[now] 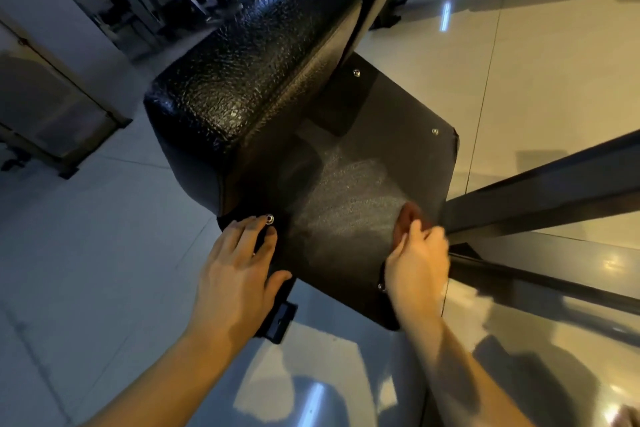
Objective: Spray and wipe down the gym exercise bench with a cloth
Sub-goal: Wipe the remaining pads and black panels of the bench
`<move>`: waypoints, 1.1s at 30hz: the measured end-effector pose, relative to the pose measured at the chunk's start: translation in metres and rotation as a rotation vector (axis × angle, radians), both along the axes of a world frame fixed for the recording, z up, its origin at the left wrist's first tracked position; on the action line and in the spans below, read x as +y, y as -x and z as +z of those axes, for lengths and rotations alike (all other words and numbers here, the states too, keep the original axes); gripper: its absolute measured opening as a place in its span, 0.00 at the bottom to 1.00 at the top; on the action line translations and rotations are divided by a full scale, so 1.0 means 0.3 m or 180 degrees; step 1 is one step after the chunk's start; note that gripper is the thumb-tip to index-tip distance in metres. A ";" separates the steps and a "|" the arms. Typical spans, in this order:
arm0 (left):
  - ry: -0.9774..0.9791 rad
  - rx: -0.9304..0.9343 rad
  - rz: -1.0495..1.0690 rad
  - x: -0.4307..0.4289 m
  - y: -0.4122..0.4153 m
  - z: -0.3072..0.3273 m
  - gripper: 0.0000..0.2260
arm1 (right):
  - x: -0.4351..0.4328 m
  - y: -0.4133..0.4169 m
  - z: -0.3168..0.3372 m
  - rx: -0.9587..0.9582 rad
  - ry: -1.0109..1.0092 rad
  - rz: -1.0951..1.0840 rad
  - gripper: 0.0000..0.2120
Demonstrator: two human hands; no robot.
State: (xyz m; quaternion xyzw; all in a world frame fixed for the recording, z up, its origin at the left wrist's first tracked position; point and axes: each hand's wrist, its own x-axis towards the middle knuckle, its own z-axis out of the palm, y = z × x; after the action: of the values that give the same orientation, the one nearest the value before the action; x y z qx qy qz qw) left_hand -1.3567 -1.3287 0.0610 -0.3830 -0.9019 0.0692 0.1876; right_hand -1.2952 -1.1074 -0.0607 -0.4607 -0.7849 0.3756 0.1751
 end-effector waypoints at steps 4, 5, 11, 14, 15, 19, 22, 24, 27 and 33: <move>0.0170 -0.0002 0.0134 0.011 0.001 0.018 0.30 | -0.286 -0.023 0.105 0.1132 -0.0506 0.1006 0.17; 0.0227 0.0014 0.0153 0.013 -0.003 0.022 0.30 | -0.298 0.000 0.111 0.1292 -0.0873 0.1430 0.18; 0.0092 -0.0042 0.0062 0.013 -0.007 0.019 0.29 | 0.023 0.024 -0.046 0.0315 -0.0422 0.0214 0.17; 0.0050 -0.0111 0.0099 0.013 -0.005 0.015 0.30 | 0.002 -0.028 -0.046 -0.0344 0.0023 -0.0241 0.19; 0.0043 -0.0111 0.0088 0.015 -0.005 0.018 0.30 | -0.056 -0.040 -0.016 -0.0250 0.0022 -0.0198 0.20; 0.0103 0.0036 0.0083 0.017 -0.009 0.027 0.29 | -0.264 -0.005 0.129 0.0717 -0.0249 0.0736 0.21; 0.0137 0.0051 0.0079 0.010 -0.006 0.025 0.28 | -0.123 0.088 0.107 0.0719 -0.0833 0.0958 0.19; 0.0090 0.0013 0.0059 0.011 -0.007 0.020 0.28 | 0.039 0.113 0.039 0.0128 -0.0630 0.0493 0.16; 0.0048 -0.0039 0.0067 0.011 -0.004 0.012 0.29 | 0.138 0.092 0.005 -0.0530 0.0086 -0.0007 0.20; 0.0105 -0.0049 0.0115 0.014 -0.001 0.022 0.28 | -0.161 0.178 0.191 0.0882 -0.0698 0.0895 0.24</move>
State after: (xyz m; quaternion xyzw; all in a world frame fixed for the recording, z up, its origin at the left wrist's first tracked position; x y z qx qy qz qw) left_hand -1.3563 -1.3246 0.0675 -0.3702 -0.9088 0.0845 0.1730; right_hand -1.3486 -1.1556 -0.0035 -0.2690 -0.8460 0.3684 0.2762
